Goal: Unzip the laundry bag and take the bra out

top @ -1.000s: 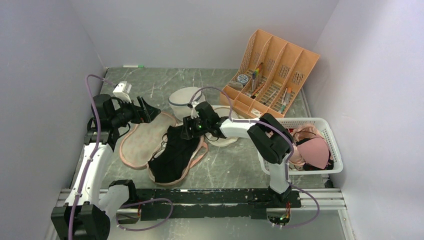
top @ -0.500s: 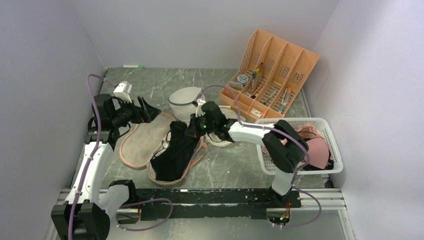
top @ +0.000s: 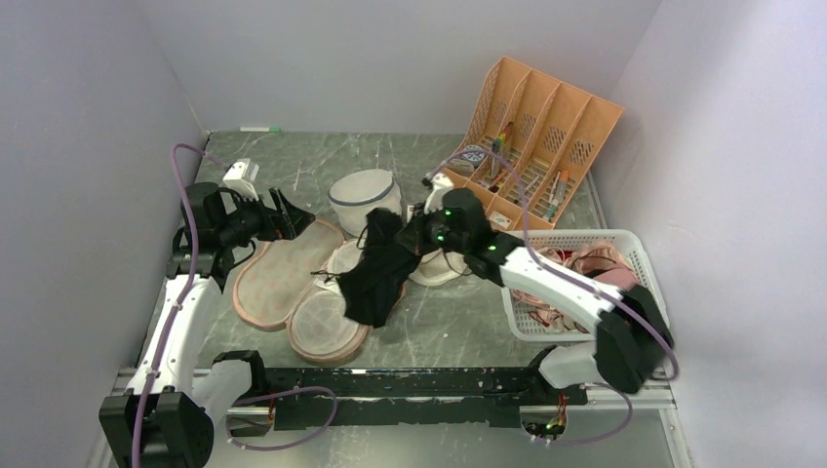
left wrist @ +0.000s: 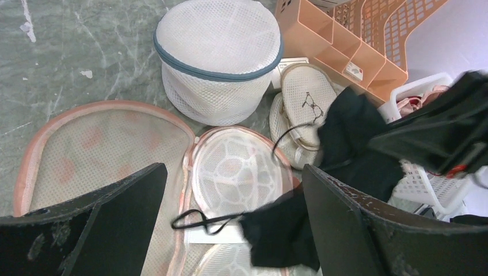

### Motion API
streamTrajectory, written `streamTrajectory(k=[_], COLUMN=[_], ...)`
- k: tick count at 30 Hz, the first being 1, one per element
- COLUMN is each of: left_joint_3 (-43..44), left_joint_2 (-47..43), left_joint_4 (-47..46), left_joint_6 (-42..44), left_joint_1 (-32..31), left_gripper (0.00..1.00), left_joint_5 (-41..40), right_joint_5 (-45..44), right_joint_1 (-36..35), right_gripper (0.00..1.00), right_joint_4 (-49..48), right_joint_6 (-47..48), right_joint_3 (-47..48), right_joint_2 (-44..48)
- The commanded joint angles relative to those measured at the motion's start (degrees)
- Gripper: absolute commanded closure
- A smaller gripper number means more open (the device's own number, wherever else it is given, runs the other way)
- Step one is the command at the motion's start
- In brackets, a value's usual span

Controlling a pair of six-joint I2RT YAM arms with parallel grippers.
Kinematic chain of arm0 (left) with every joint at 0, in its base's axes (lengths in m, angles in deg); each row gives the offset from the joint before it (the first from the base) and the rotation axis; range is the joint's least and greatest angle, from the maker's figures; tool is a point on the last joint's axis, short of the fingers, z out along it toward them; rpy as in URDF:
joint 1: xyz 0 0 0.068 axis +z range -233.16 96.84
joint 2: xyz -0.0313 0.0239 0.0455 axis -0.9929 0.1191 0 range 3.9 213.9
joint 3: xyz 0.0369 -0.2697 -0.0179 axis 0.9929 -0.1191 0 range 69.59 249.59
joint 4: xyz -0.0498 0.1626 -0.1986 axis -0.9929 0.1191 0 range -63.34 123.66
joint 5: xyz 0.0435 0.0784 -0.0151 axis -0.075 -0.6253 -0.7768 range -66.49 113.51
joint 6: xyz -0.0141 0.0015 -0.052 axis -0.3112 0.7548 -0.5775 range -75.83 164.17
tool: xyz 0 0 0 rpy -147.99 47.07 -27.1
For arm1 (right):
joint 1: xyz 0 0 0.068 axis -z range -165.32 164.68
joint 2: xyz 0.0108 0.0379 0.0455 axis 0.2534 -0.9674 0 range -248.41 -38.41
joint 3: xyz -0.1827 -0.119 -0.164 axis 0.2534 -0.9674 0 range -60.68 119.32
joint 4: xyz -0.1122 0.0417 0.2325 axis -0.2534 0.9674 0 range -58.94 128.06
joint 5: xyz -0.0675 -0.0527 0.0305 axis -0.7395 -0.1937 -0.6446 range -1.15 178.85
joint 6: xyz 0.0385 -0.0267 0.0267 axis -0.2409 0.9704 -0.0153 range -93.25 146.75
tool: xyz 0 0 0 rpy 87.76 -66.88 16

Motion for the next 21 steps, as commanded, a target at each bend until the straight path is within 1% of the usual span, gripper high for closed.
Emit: streamTrajectory(k=[1,2,4,6,8,11,16,19,21], left_joint_3=[-0.4,-0.4,-0.3,-0.3,-0.3,-0.4,-0.2,-0.3,-0.4], left_joint_2=[-0.4,-0.4,-0.5,-0.7,-1.0,-1.5,-2.0,-2.4,-2.3], left_joint_4=[0.0,0.0,0.2,0.2,0.2,0.2,0.5,0.5,0.4], left_joint_6=[0.6,0.6,0.6,0.5,0.6,0.5,0.6,0.6,0.6], left_joint_1=[-0.5,-0.4,-0.4,-0.5,-0.6,-0.6,-0.7,-0.7,-0.7], left_gripper=[0.00,0.00,0.01,0.00,0.00,0.00,0.01,0.01,0.01], left_joint_5=[1.2,1.3,1.4,1.4,1.6,1.6,1.4,1.2,1.2], right_joint_5=[-11.4,-15.4,-26.4,-37.7,-48.9,-59.7,-70.3,-74.8,-77.3], right_joint_1=[3.3,3.9,4.4,4.5,4.5,4.5,4.5,4.4,4.3], right_gripper=[1.00,1.00,1.00,1.00,1.00,1.00,1.00,1.00,1.00], right_joint_4=[11.7,14.8,21.2,25.3,27.8,29.1,26.3,25.6,25.5], right_joint_6=[6.1,7.3,9.8,12.4,15.3,19.5,26.3,25.9,23.2], right_joint_3=[1.8,2.9,5.4,8.5,10.8,13.0,11.5,8.2,4.3], right_joint_2=[13.3,16.4,22.6,28.6,34.0,41.1,50.6,54.2,55.9])
